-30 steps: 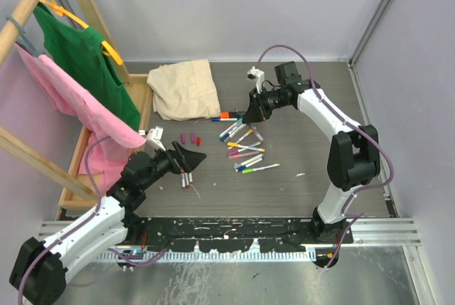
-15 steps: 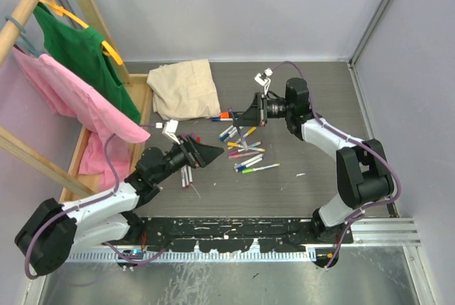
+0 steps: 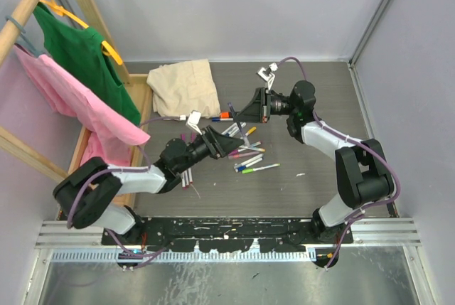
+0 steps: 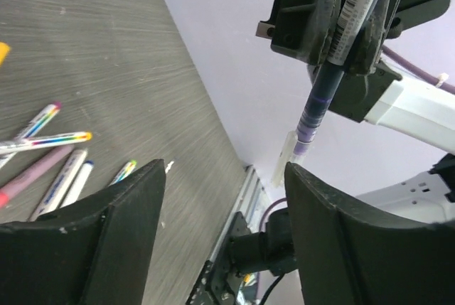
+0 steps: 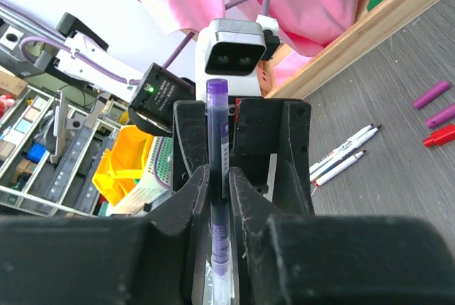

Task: Open the pen caps
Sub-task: Pick up the pen from the center of the board.

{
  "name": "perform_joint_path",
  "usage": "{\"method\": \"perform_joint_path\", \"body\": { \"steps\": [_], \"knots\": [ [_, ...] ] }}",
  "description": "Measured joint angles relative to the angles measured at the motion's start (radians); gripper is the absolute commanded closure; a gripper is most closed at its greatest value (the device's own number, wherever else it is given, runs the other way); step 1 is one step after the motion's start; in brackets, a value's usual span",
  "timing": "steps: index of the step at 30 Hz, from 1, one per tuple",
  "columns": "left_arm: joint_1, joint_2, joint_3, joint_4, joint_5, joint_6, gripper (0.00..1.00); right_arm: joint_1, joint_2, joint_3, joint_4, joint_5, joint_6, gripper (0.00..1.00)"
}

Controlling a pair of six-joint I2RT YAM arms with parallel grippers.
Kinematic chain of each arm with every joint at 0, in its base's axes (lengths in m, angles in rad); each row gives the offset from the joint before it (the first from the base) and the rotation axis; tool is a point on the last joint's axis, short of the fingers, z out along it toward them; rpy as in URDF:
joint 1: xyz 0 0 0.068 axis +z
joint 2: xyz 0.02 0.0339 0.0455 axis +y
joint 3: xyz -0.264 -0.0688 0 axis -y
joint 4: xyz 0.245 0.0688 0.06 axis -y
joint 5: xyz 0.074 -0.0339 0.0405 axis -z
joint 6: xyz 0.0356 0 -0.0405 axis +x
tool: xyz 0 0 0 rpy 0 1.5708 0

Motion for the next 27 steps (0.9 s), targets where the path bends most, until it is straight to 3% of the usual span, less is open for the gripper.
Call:
{"method": "perform_joint_path", "body": {
  "steps": [3,10,27],
  "knots": [
    [0.0,0.085,0.036,0.092,0.031,-0.043,0.42,0.0,0.0,-0.003,0.019,0.0,0.01,0.99],
    [-0.001,0.198,0.087,0.245,0.089,-0.122,0.44,-0.004,0.0,-0.004,0.047,-0.005,0.041,0.99],
    [-0.023,0.148,0.079,0.316,0.115,-0.114,0.44,-0.002,0.011,-0.028,0.108,-0.005,0.094,0.99]
  ]
}}
